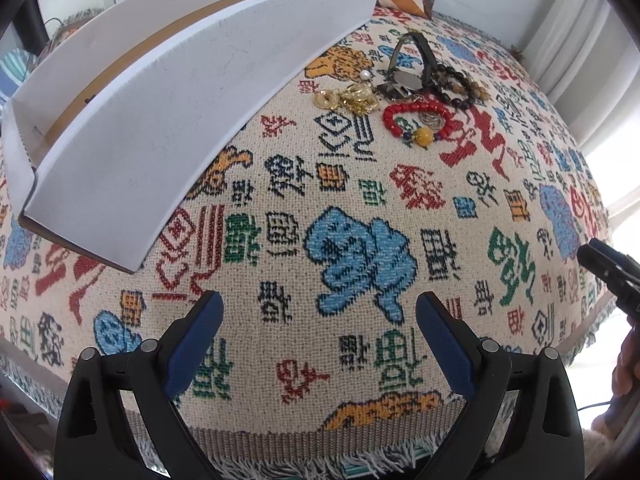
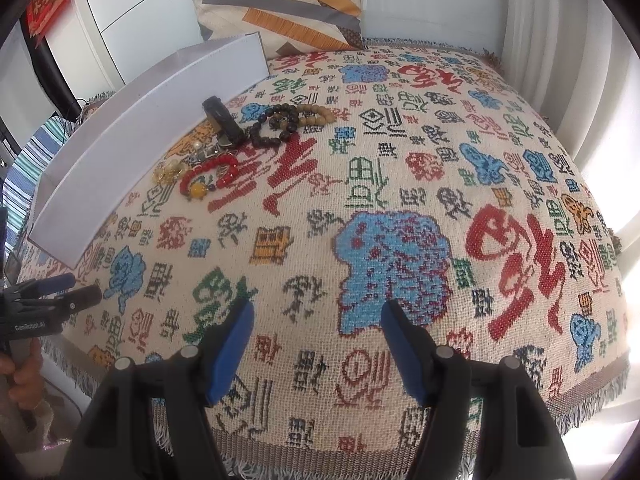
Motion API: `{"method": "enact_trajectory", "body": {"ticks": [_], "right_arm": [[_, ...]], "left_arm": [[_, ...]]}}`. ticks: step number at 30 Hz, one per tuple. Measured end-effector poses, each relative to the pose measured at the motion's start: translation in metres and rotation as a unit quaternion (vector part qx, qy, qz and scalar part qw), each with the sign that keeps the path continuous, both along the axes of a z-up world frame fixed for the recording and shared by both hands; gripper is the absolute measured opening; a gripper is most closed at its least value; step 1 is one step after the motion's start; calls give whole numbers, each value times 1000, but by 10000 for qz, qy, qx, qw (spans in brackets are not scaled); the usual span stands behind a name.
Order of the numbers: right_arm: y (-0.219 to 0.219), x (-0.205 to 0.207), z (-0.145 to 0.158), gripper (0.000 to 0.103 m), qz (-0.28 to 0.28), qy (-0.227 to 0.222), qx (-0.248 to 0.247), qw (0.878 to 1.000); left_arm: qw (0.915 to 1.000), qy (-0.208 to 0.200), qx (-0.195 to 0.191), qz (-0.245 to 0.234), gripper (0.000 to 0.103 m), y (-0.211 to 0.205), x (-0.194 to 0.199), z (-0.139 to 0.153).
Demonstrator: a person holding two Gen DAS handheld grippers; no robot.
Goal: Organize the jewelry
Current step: 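Withdraw both tools from the box back over the jewelry pile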
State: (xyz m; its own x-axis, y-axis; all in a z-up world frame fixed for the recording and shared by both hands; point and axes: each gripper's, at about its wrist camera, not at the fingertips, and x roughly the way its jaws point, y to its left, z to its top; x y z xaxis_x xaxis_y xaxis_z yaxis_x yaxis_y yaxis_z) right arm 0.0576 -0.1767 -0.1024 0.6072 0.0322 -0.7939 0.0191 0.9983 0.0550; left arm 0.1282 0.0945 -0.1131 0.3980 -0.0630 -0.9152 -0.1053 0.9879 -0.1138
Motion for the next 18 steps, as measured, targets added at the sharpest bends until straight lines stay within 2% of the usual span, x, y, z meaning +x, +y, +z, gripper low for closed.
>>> {"method": "enact_trajectory", "body": {"ticks": [6, 11, 18], "right_arm": [[-3, 2, -6, 67, -14, 129, 129, 9998], [-3, 1, -5, 67, 6, 128, 181, 9998], [-4, 2, -1, 67, 29, 127, 246, 9996]], "left_arm": [[10000, 74, -6, 18, 97, 5, 4, -2], [9999, 10, -124, -14, 97, 11, 15, 11], [9981, 36, -29, -619, 97, -1, 48, 37]]}}
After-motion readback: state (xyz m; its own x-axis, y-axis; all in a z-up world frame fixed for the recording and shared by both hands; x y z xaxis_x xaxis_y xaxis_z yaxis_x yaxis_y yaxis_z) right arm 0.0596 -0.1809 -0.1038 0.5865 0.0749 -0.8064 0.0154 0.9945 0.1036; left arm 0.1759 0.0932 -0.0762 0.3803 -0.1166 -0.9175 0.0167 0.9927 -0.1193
